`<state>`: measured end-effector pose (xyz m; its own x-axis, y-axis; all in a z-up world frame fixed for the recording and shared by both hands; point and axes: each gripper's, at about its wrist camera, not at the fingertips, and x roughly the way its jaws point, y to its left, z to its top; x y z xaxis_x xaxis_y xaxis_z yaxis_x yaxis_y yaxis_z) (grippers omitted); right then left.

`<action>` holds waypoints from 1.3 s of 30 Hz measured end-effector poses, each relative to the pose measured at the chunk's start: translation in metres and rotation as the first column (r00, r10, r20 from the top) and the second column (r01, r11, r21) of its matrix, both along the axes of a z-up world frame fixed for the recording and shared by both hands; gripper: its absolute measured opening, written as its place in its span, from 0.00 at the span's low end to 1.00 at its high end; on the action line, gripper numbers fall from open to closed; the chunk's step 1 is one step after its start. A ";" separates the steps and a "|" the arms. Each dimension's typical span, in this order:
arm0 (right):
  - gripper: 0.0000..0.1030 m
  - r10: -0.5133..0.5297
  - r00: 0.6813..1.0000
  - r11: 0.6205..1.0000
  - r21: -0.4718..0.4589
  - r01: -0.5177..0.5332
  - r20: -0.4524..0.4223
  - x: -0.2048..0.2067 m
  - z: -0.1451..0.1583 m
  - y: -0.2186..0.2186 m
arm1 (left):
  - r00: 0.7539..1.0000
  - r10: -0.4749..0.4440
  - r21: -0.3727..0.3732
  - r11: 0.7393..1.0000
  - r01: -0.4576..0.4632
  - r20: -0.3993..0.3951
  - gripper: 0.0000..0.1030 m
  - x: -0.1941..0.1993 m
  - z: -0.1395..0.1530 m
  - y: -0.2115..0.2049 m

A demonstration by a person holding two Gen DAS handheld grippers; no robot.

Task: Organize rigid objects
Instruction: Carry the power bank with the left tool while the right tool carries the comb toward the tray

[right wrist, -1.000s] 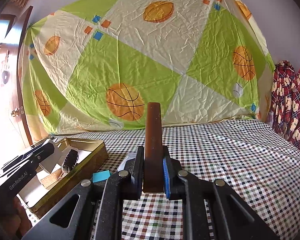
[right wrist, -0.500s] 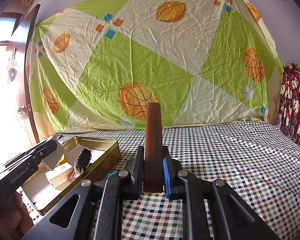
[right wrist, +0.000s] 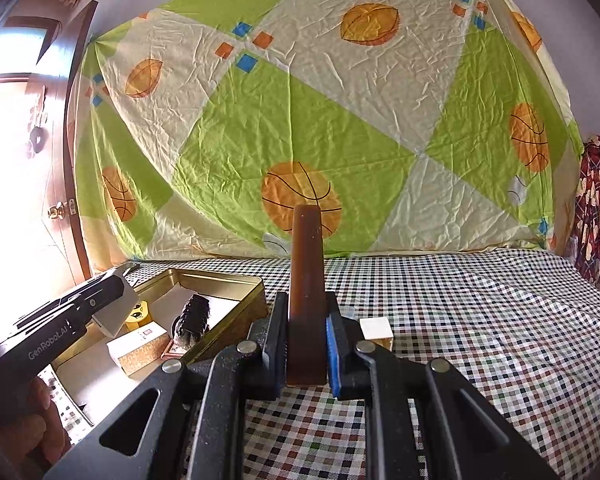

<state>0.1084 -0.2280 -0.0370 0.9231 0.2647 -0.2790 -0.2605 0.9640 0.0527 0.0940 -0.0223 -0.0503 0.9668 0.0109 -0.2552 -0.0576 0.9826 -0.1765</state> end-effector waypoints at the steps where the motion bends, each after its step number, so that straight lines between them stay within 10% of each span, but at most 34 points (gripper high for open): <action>1: 0.17 0.003 1.000 1.000 0.000 -0.003 0.000 0.000 0.000 0.001 | 1.000 0.002 0.003 1.000 -0.002 0.001 0.19 -0.001 0.000 0.000; 39: 0.17 0.158 0.987 0.987 -0.035 -0.159 -0.030 0.010 -0.008 0.077 | 0.995 0.080 0.009 0.997 -0.080 -0.060 0.19 0.000 -0.003 0.054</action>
<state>0.1186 -0.1510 -0.0447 0.8625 0.3958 -0.3152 -0.4088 0.9122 0.0271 0.0944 0.0319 -0.0537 0.9458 0.0892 -0.3122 -0.1462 0.9755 -0.1643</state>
